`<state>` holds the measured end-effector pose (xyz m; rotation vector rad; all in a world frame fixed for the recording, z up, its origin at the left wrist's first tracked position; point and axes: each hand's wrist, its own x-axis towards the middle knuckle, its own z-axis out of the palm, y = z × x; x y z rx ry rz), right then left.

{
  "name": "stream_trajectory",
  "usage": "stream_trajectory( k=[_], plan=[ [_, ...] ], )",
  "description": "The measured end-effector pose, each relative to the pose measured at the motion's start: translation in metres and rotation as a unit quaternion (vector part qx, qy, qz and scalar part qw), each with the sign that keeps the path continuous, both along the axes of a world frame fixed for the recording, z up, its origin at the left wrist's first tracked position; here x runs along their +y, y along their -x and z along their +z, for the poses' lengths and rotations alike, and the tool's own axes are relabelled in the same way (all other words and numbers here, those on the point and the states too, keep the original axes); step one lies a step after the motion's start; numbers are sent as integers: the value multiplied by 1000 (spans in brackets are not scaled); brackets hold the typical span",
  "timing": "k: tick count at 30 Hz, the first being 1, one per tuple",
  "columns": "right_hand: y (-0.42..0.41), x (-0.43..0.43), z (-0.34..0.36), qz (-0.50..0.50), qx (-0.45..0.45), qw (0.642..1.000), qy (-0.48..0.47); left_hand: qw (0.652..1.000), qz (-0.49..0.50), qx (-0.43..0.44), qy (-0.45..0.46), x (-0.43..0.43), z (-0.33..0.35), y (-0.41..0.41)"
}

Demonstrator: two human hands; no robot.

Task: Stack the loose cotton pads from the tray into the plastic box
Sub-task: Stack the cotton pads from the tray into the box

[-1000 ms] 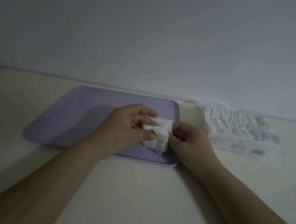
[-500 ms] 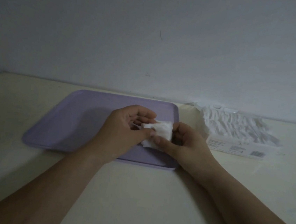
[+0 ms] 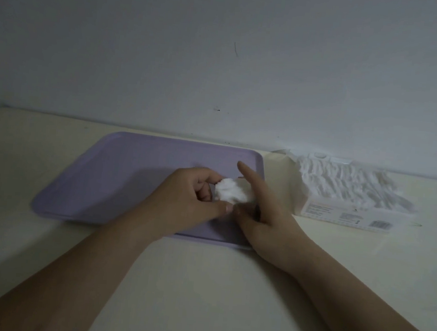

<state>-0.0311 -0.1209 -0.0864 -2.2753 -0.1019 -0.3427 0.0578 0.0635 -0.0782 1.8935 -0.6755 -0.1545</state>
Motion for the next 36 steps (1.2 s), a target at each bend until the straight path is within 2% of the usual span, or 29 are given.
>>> stream_trajectory(
  k=[3, 10, 14, 19, 22, 25, 28, 32, 36],
  plan=[
    [-1, 5, -2, 12, -9, 998, 69, 999, -28, -14, -9, -4, -1, 1],
    [-1, 2, 1, 19, 23, 999, 42, 998, -31, -42, -26, -5, -3, 0],
    [0, 3, 3, -10, 44, 999, -16, 998, -3, -46, -46, -4, -4, -1],
    [1, 8, 8, 22, 59, 996, 56, 995, -22, -54, -84, -6, -1, 6],
    [5, 6, 12, -8, 27, 998, -59, 998, -19, -44, -27, -4, 8, 10],
    [8, -2, 34, -24, 37, 982, -186, 994, -33, 62, 81, -1, 20, 11],
    [15, -11, 58, -9, 54, 969, -239, 984, -55, 119, 124, -8, 29, 12],
    [27, -27, 82, -64, 57, 975, -204, 988, -84, 87, 97, -42, 42, 23],
    [33, -53, 94, -238, -58, 965, -98, 994, -83, 35, 68, -86, 54, 31]
  ],
)
